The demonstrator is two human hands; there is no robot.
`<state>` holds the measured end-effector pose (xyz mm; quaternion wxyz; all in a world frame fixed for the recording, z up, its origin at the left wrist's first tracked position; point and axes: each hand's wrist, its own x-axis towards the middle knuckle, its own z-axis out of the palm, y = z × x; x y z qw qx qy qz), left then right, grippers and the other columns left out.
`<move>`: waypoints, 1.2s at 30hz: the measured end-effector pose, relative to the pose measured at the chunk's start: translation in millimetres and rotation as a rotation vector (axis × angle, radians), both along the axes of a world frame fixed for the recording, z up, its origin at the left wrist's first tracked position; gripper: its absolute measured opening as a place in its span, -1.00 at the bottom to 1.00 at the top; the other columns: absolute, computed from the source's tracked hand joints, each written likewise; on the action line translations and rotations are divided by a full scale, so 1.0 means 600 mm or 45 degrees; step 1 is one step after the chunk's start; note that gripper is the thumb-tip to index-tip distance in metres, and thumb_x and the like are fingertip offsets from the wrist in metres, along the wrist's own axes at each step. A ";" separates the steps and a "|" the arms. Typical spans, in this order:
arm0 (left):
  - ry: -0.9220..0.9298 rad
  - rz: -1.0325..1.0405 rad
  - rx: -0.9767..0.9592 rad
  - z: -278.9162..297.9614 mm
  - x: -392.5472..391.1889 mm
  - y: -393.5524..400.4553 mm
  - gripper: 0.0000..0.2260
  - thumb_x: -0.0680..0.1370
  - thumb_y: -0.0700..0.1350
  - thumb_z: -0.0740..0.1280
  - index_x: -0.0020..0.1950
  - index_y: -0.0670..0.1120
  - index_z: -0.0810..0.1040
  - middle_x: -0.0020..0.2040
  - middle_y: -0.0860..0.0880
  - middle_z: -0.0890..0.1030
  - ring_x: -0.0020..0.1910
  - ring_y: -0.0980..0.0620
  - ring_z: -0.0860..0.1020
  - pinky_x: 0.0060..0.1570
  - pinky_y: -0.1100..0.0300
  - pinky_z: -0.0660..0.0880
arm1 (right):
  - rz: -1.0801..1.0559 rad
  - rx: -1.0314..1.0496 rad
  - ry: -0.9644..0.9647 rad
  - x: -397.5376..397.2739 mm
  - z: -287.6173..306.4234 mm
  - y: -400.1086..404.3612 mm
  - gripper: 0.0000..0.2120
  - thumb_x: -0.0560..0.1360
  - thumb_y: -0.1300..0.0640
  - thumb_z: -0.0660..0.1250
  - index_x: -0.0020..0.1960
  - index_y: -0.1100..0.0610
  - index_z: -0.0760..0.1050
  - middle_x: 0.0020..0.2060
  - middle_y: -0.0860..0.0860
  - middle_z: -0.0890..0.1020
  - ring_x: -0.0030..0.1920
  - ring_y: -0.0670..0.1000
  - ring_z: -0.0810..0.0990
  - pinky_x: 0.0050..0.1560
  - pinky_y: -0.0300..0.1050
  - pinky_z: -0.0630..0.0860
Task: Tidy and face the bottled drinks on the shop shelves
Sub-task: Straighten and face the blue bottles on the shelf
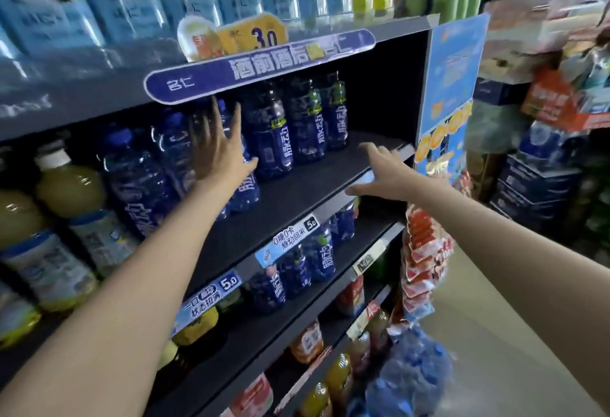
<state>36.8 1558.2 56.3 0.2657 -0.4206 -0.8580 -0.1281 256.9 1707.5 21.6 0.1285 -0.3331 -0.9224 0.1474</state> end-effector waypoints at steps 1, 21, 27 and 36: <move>-0.057 0.042 0.069 0.003 0.000 0.014 -0.16 0.47 0.07 0.40 0.55 -0.01 -0.09 0.54 -0.19 -0.14 0.50 -0.26 -0.03 0.43 -0.14 -0.13 | 0.033 0.029 -0.037 -0.016 -0.007 0.016 -0.08 0.41 -0.15 0.42 0.52 0.13 -0.04 0.35 0.19 0.26 0.38 0.24 0.20 0.31 0.16 0.28; 0.037 0.385 0.413 -0.008 0.063 0.111 -0.30 0.41 -0.14 0.47 0.47 -0.10 0.22 0.49 -0.20 0.11 0.13 -0.29 0.50 0.01 -0.10 0.49 | 0.090 -0.454 0.626 -0.212 -0.013 0.305 -0.09 0.43 0.04 0.46 0.52 0.23 -0.06 0.45 0.26 0.08 0.43 0.29 0.14 0.37 0.10 0.19; -0.092 0.698 0.310 0.007 0.052 0.149 -0.26 0.48 -0.15 0.41 0.53 -0.07 0.04 0.53 -0.18 -0.06 0.11 -0.31 0.49 -0.15 -0.09 0.53 | 0.115 -0.597 0.689 -0.231 -0.022 0.324 -0.08 0.41 0.09 0.48 0.52 0.20 -0.06 0.44 0.25 0.12 0.43 0.29 0.15 0.36 0.11 0.20; 0.123 0.539 0.158 -0.065 0.090 0.247 -0.28 0.41 -0.23 0.43 0.49 -0.19 0.16 0.49 -0.29 0.11 0.36 -0.35 0.25 0.34 -0.16 0.19 | 0.137 -0.733 0.652 -0.268 -0.010 0.373 0.01 0.32 0.08 0.55 0.52 0.22 -0.03 0.46 0.15 0.23 0.44 0.17 0.26 0.39 0.05 0.29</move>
